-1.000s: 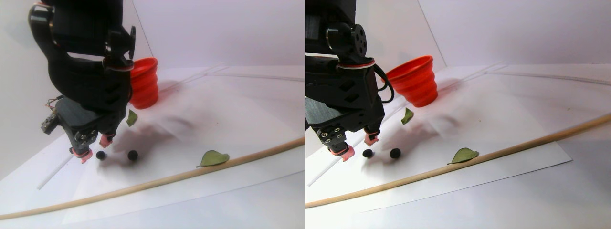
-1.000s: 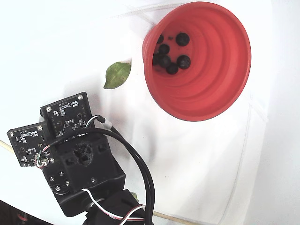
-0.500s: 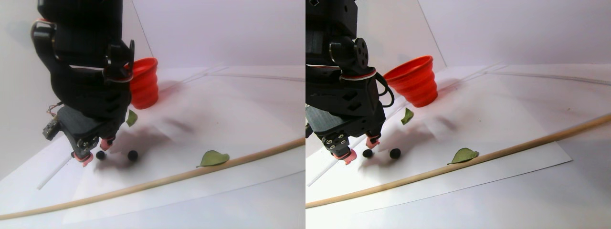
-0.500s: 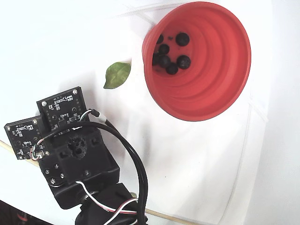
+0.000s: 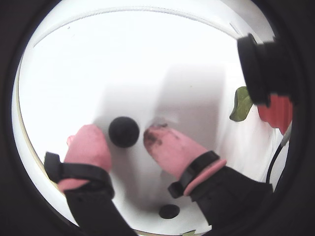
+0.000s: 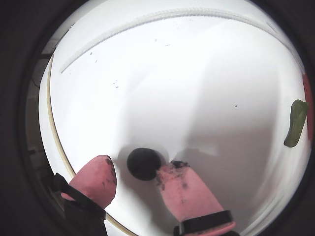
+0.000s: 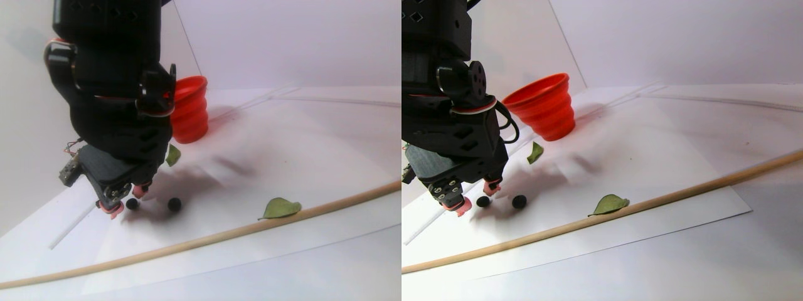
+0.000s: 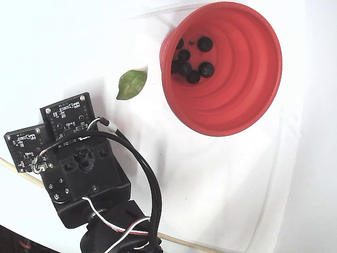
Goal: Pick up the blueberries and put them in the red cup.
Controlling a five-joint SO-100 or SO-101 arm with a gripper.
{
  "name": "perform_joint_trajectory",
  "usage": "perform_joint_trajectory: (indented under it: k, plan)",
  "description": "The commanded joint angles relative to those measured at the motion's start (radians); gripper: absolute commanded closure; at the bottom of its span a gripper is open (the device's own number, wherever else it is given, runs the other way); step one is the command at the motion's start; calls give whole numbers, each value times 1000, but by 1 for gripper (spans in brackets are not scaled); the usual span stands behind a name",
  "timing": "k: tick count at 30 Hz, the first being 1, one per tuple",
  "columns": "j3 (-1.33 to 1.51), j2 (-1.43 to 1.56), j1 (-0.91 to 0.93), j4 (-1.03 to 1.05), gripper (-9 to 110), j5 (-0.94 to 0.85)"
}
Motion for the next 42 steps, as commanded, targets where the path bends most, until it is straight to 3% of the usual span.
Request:
perform_joint_trajectory:
  k: [1, 42]
  plan:
    - [-12, -8, -15, -25, 85, -5]
    - [-25, 15, -5, -46, 91, -3]
